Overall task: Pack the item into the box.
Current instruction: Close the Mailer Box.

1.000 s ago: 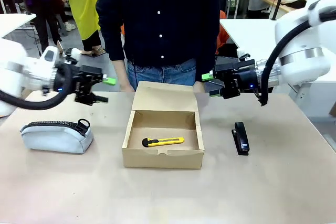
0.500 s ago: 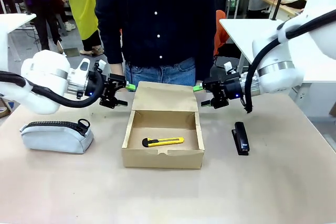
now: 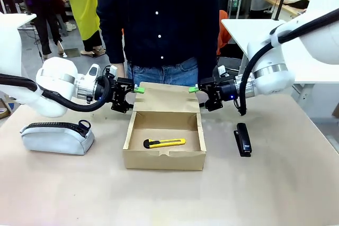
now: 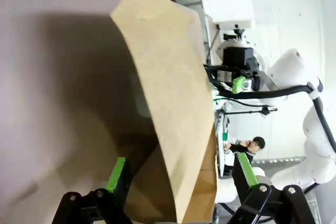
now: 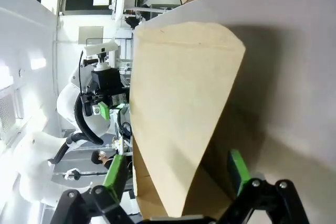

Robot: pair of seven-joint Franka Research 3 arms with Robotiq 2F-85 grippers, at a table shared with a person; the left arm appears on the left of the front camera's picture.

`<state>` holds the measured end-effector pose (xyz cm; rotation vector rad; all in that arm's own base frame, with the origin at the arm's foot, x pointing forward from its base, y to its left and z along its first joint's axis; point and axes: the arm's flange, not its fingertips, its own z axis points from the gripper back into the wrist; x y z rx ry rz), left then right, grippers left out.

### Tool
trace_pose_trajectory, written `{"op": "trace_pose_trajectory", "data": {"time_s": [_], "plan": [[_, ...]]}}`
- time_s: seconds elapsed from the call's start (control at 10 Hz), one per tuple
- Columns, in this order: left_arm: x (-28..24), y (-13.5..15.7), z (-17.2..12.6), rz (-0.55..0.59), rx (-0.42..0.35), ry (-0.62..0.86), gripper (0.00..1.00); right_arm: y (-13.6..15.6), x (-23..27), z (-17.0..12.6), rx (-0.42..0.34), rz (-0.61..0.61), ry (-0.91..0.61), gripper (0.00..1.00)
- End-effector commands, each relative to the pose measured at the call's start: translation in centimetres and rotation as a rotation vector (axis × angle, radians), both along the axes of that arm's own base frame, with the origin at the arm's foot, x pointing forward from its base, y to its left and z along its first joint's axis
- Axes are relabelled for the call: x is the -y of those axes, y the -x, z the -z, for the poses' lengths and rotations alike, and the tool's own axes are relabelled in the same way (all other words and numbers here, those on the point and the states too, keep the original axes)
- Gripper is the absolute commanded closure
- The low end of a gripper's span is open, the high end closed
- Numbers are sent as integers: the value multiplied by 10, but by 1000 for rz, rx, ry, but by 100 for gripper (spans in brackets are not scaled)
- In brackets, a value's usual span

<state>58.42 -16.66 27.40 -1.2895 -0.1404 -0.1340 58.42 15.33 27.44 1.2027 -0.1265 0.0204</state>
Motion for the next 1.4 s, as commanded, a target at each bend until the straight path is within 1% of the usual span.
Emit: {"op": "trace_pose_trajectory", "data": {"time_s": [0.0,0.1,0.2,0.3,0.4,0.5,0.8,0.9,1.0,1.3], "plan": [[5,-1,0,59,45,77,0,-5,-8,-8,-27,-60,-11,0],[8,1,-3,88,61,115,0,-1,-11,-12,-18,-116,-61,0],[11,5,-5,100,85,136,0,2,-9,-14,-11,-137,-82,0],[12,7,-9,126,89,170,0,2,-7,-13,-10,-127,-80,0],[11,10,-14,146,112,192,0,2,-7,-13,-8,-129,-84,0],[9,15,-20,151,101,193,0,5,-8,-17,1,-158,-104,0],[5,39,-36,154,184,202,0,24,-7,-35,101,-161,-90,0],[4,43,-41,165,195,214,0,32,-10,-39,128,-162,-88,0],[3,47,-44,171,207,214,0,39,-11,-42,147,-167,-88,0],[1,62,-53,130,278,210,0,56,-8,-46,204,-212,-129,0]]}}
